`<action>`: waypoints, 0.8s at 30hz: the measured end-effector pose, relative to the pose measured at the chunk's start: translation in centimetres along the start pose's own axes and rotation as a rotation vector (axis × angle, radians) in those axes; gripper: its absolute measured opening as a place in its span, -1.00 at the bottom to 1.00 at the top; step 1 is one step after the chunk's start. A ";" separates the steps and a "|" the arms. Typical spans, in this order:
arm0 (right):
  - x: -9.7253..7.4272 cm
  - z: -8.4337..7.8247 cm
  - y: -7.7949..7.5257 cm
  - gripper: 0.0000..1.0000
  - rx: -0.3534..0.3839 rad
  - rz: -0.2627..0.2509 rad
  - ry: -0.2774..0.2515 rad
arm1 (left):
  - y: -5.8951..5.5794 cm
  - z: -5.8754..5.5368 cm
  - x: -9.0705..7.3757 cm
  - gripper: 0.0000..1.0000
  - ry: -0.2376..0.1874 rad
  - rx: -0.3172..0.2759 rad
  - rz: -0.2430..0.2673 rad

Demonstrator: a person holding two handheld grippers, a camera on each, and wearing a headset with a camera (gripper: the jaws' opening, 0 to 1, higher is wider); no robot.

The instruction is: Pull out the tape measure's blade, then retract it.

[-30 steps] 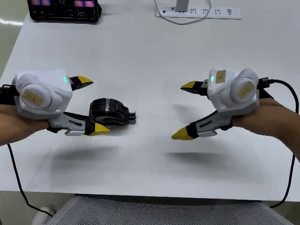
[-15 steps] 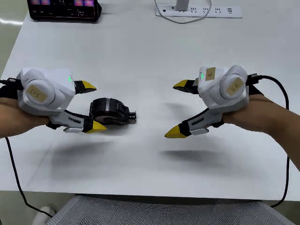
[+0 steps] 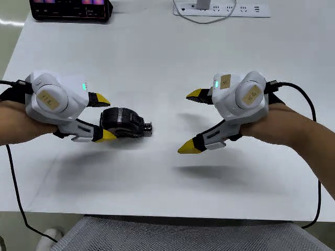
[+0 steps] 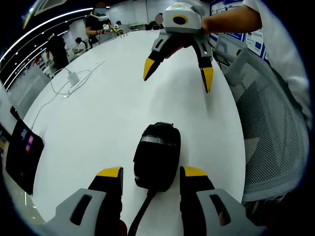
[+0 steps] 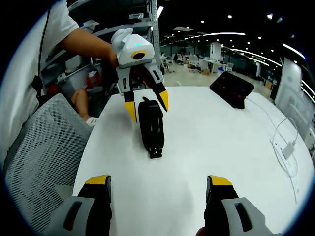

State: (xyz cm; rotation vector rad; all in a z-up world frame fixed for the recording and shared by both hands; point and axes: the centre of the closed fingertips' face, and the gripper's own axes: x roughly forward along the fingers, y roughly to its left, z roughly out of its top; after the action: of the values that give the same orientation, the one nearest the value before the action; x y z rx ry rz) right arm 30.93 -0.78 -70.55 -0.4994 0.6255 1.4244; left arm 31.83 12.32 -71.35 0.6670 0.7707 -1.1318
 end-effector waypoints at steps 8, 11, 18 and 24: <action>0.3 0.1 0.0 0.55 0.007 0.004 -0.005 | -0.2 0.0 0.2 -0.37 0.013 0.016 -0.017; 0.4 0.2 0.1 0.54 0.010 0.006 -0.009 | -0.4 -0.1 0.3 -0.42 0.020 0.020 -0.026; 0.7 0.1 0.0 0.46 -0.003 0.005 -0.008 | -0.5 -0.3 0.5 -0.46 0.026 0.024 -0.033; 1.0 0.3 0.0 0.42 0.008 0.009 -0.023 | -0.4 -0.4 0.5 -0.46 0.031 0.026 -0.038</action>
State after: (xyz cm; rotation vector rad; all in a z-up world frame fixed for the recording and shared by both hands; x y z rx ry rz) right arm 31.01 0.15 -71.00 -0.4742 0.6154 1.4334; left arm 31.48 12.23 -72.03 0.6956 0.7988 -1.1703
